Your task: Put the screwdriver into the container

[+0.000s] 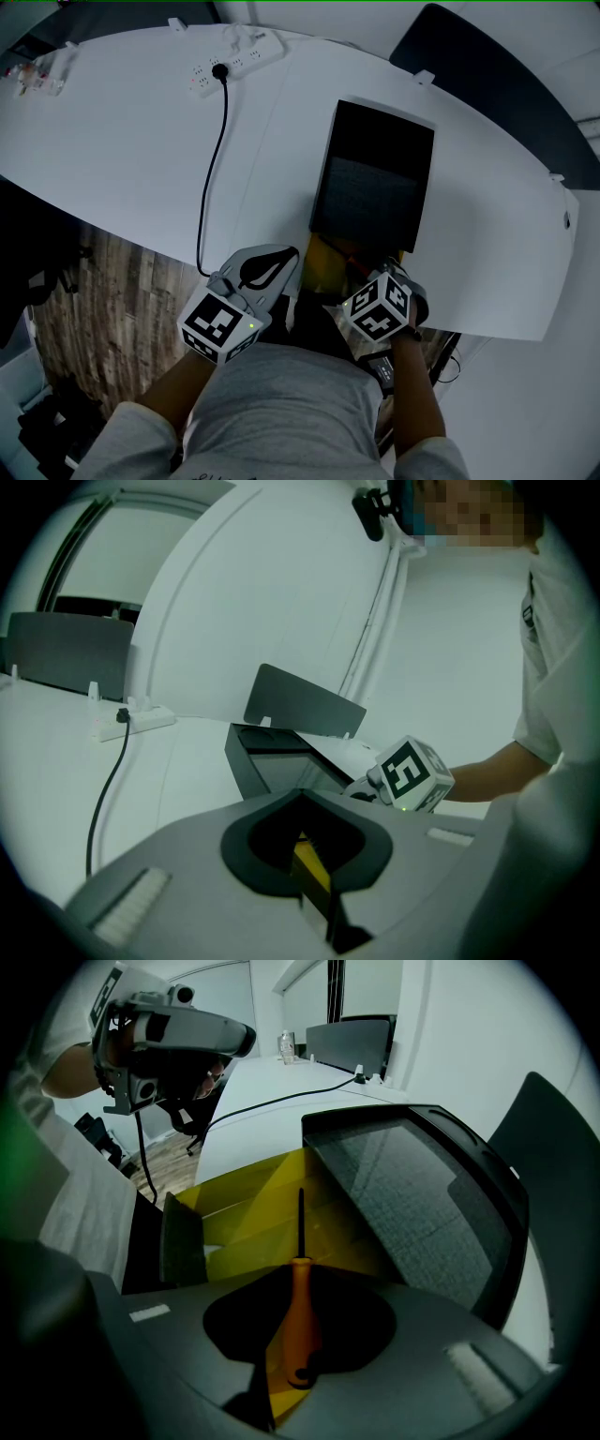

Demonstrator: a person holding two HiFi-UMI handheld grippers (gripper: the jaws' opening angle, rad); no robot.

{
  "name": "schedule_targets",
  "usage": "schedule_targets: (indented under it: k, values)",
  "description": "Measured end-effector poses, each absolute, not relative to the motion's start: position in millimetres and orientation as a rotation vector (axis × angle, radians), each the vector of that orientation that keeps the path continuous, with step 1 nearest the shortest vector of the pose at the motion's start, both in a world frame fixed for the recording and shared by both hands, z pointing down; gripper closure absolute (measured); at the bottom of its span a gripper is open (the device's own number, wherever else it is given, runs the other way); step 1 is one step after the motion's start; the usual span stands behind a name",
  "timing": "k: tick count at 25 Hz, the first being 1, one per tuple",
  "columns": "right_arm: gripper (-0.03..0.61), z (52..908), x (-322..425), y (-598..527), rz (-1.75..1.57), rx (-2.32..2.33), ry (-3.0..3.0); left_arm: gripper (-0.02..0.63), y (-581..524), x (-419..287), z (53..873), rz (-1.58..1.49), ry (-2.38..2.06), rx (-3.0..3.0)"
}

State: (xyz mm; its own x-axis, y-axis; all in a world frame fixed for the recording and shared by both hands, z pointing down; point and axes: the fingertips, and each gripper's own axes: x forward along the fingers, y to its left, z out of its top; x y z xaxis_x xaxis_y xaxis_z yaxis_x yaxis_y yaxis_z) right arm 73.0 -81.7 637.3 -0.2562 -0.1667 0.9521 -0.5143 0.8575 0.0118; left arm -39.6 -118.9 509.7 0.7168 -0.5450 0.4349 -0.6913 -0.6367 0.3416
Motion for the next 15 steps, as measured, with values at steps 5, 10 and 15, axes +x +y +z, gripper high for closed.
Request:
schedule_targets:
  k: [5, 10, 15]
  values:
    - [0.489, 637.6, 72.7, -82.4, 0.364, 0.509, -1.821, 0.614, -120.7, -40.7, 509.5, 0.402, -0.946, 2.433]
    - [0.488, 638.2, 72.7, -82.1, 0.365, 0.504, -1.810, 0.614, -120.7, -40.8, 508.1, 0.401, -0.951, 2.435]
    - [0.477, 638.9, 72.6, -81.6, 0.358, 0.518, -1.808, 0.614, -120.4, -40.3, 506.7, 0.400, -0.953, 2.436]
